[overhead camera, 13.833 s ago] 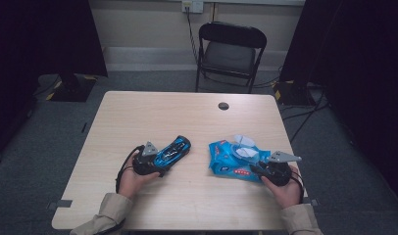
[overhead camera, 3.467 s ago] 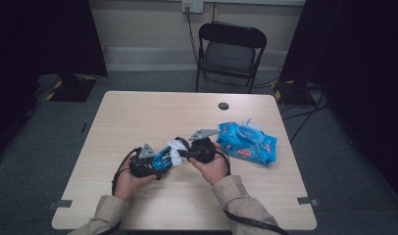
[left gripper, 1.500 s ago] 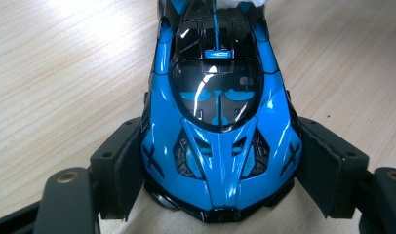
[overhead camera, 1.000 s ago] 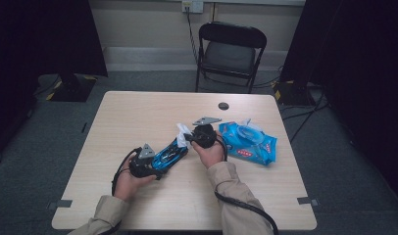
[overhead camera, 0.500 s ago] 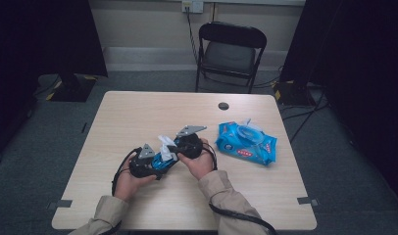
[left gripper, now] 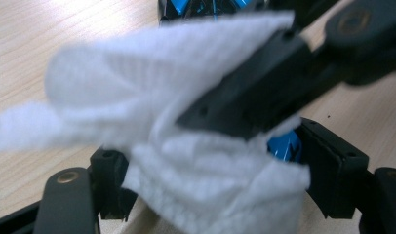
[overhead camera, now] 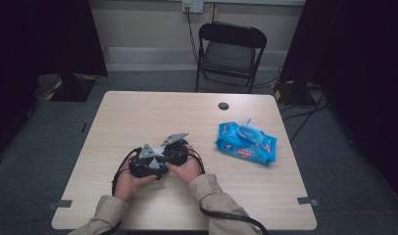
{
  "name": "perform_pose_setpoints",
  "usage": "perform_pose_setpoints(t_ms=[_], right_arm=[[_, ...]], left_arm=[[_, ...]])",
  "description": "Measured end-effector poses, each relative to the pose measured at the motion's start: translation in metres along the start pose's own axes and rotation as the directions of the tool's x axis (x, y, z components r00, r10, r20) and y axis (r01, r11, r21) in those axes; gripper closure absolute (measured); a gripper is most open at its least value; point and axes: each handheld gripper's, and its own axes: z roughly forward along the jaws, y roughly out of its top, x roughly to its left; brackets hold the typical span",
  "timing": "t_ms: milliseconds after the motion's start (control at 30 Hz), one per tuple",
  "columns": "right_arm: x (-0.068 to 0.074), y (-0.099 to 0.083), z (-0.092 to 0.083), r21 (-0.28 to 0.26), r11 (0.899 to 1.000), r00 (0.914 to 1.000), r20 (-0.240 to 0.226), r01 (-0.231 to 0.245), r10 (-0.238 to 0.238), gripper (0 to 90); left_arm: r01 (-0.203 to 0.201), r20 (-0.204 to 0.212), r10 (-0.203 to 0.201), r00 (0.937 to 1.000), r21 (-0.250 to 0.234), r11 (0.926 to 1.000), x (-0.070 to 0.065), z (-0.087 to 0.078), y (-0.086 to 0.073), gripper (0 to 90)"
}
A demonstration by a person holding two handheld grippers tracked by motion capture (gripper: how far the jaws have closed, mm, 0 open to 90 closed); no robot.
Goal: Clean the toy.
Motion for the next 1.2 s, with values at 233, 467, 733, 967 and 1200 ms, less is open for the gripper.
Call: perform_pose_setpoints(t_ms=[233, 467, 733, 967, 1200], right_arm=[[-0.004, 0.002, -0.002, -0.014, 1.000, 0.9990, 0.045, -0.004, 0.004, 83.4], [-0.019, 0.006, -0.006, -0.030, 0.999, 0.9968, 0.069, -0.039, 0.041, 83.5], [-0.034, 0.008, -0.012, -0.049, 0.996, 0.9884, 0.132, -0.070, 0.076, 83.7], [-0.053, 0.002, -0.021, -0.053, 0.992, 0.9748, 0.185, -0.116, 0.124, 83.7], [-0.059, 0.002, -0.025, -0.056, 0.992, 0.9672, 0.222, -0.113, 0.123, 83.7]], left_arm=[[0.001, -0.001, -0.001, 1.0000, 0.000, 1.0000, 0.000, 0.000, 0.000, 25.2], [0.014, 0.009, -0.014, 0.9999, -0.001, 0.9999, -0.001, 0.000, 0.000, 25.3], [0.014, 0.008, -0.014, 0.9999, -0.002, 0.9999, -0.001, 0.001, 0.000, 25.3], [0.015, 0.008, -0.015, 0.9999, -0.002, 0.9999, -0.001, 0.001, 0.000, 25.3], [0.016, 0.008, -0.016, 0.9998, -0.004, 0.9999, -0.001, 0.001, 0.000, 25.3]])
